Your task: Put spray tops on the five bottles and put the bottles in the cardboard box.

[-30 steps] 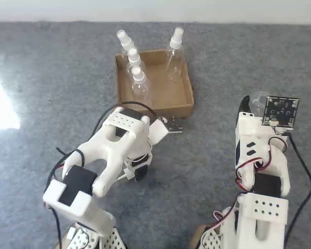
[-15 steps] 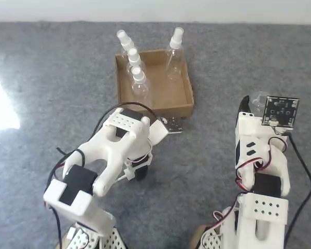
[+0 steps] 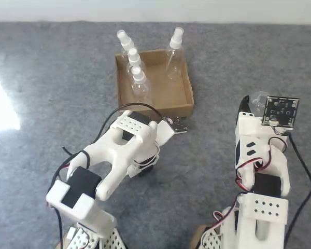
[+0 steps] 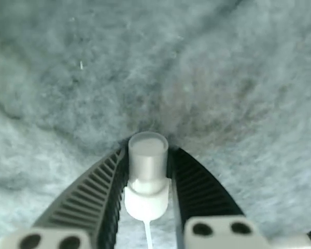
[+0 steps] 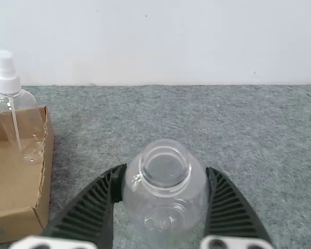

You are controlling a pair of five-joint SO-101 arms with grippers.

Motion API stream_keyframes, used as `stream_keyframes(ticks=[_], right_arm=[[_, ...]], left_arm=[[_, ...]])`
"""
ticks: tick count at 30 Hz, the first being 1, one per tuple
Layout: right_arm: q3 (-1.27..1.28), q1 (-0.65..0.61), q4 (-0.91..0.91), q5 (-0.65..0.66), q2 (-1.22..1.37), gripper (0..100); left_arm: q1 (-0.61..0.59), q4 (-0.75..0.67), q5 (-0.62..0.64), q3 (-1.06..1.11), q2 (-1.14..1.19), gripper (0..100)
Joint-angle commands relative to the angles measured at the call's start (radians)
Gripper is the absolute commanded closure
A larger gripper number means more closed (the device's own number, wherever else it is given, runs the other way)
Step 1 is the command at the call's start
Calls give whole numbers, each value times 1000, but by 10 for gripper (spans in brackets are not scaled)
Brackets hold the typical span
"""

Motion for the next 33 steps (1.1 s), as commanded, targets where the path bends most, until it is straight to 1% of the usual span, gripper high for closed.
stream_keyframes(ticks=[1, 4, 7, 11, 17, 22, 30, 33], right_arm=[[-25, 7, -25, 18, 2, 891], [-25, 5, -25, 18, 4, 891], [-25, 5, -25, 18, 1, 891], [-25, 5, -25, 18, -1, 891], [-25, -1, -24, 17, -1, 891], [-25, -76, -15, 23, -1, 891], [-17, -191, -12, 26, -1, 891], [-17, -231, -4, 26, -1, 891]], left_arm=[[17, -48, 28, 13, -3, 909], [17, -43, 26, 22, -6, 923], [17, -2, 25, 13, -17, 992], [17, 72, 28, -25, -52, 987], [14, 135, 34, -31, -219, 987], [14, 163, 97, -27, -361, 987], [12, 164, 176, -56, -560, 987], [-38, 155, 210, -82, -618, 987]])
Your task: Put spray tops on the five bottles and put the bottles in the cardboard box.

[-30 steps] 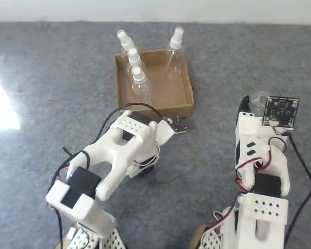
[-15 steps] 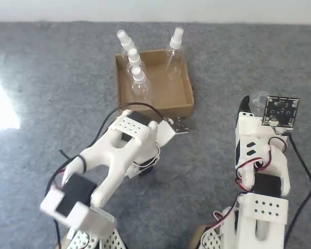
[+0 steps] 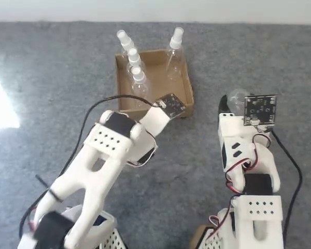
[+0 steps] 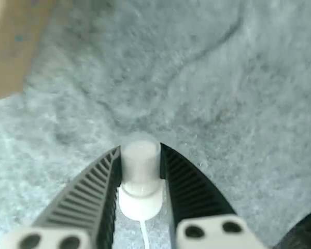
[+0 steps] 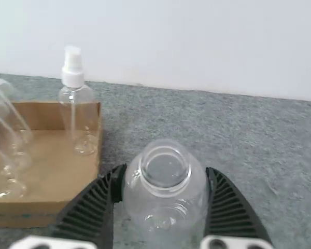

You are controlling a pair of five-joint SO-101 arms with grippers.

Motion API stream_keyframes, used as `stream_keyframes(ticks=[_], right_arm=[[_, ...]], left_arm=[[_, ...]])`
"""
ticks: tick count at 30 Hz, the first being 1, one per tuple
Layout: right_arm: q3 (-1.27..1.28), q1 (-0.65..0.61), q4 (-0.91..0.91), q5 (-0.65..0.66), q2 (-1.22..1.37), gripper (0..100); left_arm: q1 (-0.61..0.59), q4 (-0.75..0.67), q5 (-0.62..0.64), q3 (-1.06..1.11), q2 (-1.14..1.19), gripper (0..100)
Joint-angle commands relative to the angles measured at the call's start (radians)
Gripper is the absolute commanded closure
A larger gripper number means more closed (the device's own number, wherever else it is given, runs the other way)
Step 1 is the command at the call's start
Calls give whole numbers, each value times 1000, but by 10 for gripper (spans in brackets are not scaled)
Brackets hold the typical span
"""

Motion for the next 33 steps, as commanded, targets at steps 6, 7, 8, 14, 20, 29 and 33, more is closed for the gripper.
stream_keyframes(ticks=[6, 7, 8, 14, 20, 29, 33], right_arm=[[-17, -136, 7, 21, -1, 891], [-17, -154, 7, 21, 1, 891], [-11, -173, 7, 20, 1, 891], [40, -269, -28, 25, -2, 891], [52, -297, -25, 26, -2, 891], [81, -392, -18, 28, 7, 891], [81, -430, 16, 28, 8, 891]], left_arm=[[-141, -98, 140, -117, -175, 987], [-143, -107, 150, -119, -181, 987], [-146, -114, 164, -119, -189, 987], [-147, -157, 264, -119, -270, 987], [-158, -169, 330, -119, -405, 987], [-313, -204, 407, -84, -505, 987], [-324, -252, 425, -2, -560, 987]])
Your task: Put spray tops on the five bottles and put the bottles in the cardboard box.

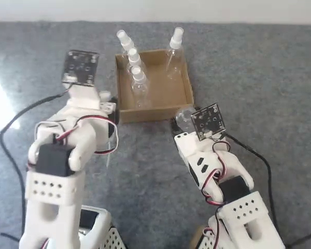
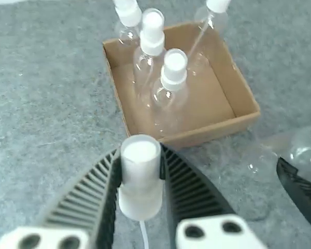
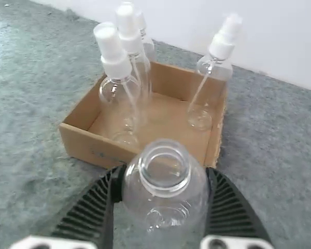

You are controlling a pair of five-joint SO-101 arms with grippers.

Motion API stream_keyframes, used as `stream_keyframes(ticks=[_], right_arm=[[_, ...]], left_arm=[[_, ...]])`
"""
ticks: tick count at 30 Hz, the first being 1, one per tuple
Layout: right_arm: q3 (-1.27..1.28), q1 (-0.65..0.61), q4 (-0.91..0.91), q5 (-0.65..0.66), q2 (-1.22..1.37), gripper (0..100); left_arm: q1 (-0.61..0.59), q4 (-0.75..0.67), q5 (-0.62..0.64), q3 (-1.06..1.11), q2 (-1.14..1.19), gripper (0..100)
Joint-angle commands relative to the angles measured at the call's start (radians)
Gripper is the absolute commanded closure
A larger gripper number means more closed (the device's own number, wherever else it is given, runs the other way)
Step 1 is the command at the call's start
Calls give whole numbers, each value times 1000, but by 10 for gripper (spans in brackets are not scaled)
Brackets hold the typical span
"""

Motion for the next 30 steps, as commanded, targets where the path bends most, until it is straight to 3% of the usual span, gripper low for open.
stream_keyframes(ticks=[1, 9, 16, 30], right_arm=[[-15, -51, 15, 28, 7, 891], [12, -166, 13, 28, 8, 891], [34, -249, 12, 57, 8, 891], [21, -328, -35, 60, 128, 891]], left_arm=[[-17, -80, 34, 68, -92, 987], [-212, -130, 72, 145, -255, 987], [-311, -262, 77, 260, -285, 987], [-322, -264, 95, 275, -287, 987]])
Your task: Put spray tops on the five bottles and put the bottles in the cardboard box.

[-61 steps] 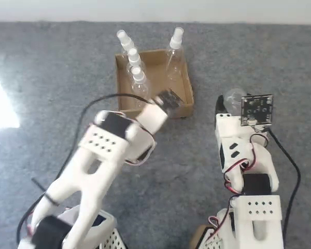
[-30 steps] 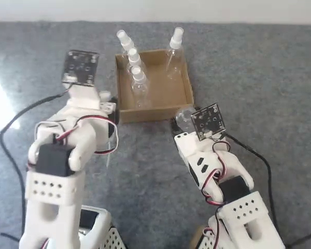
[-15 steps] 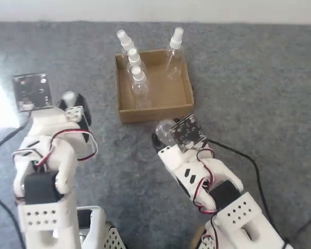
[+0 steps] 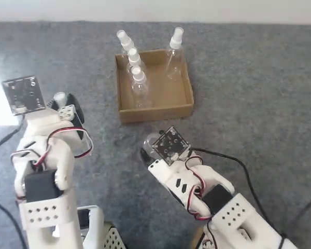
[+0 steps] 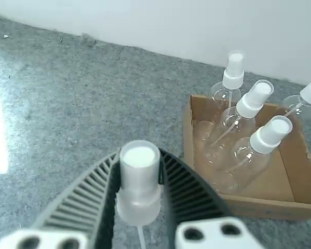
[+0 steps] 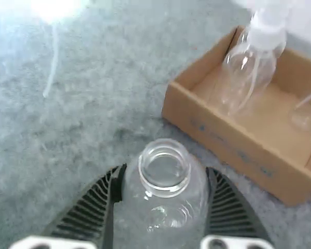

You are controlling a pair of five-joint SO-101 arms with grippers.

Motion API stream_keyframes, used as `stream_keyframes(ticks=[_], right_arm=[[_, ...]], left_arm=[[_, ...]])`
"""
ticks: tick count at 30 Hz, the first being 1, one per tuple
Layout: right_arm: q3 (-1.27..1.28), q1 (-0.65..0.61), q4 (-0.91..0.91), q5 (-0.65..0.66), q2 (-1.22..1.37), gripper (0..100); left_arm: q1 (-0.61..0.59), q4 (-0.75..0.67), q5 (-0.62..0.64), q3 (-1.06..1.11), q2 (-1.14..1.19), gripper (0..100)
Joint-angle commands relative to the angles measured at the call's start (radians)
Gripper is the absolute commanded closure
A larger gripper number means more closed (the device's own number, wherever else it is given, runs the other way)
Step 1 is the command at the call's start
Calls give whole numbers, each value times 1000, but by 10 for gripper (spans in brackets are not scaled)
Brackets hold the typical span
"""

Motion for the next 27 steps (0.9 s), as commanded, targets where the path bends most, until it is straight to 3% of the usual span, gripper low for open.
stream_keyframes(ticks=[1, 10, 27], right_arm=[[-81, -12, -30, 17, 101, 891], [-137, -12, -36, 11, 220, 891], [-135, -10, -294, 18, 438, 891]], left_arm=[[-5, -28, 12, -10, -23, 987], [-5, -28, 12, -8, -23, 987], [-5, -28, 12, -10, -23, 987]])
